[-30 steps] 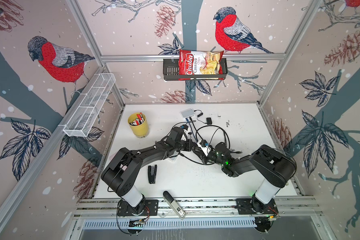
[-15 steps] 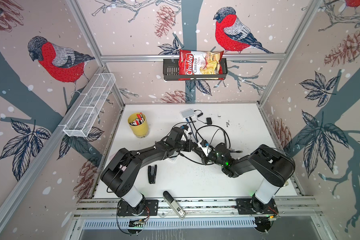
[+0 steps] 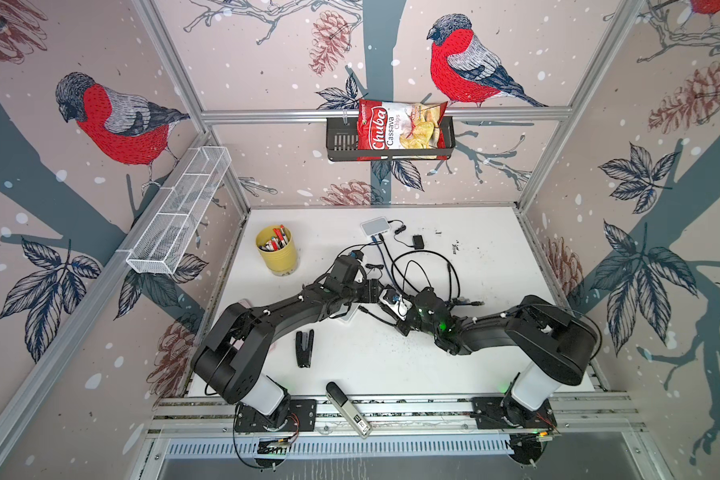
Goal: Insert the plug into the switch port
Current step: 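Align the green-booted plug with the port beside the black plug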
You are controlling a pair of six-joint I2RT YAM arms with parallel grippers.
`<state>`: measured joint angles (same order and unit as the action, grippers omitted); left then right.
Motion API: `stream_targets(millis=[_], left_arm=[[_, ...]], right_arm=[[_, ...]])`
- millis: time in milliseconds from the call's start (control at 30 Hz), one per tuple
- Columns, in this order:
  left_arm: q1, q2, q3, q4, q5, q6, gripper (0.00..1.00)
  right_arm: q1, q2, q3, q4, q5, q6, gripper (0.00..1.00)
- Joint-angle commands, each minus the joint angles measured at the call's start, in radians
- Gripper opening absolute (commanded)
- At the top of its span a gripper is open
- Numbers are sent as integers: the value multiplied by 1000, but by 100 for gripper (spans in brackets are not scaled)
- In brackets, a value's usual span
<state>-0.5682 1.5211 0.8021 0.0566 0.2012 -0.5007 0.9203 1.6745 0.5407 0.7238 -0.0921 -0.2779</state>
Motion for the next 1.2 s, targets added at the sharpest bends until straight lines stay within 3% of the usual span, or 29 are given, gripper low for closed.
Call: stream_targets(millis=[0, 367, 667, 1167], left_arm=[[27, -36, -16, -26, -44, -6, 79], [105, -48, -56, -115, -183, -34, 81], [113, 43, -55, -62, -156, -44, 81], [110, 54, -118, 14, -39, -118, 80]], right_arm=[[21, -1, 33, -113, 11, -42, 6], [90, 66, 138, -251, -9, -60, 6], [121, 129, 223, -322, -14, -51, 6], [163, 136, 349, -515, 60, 25, 6]])
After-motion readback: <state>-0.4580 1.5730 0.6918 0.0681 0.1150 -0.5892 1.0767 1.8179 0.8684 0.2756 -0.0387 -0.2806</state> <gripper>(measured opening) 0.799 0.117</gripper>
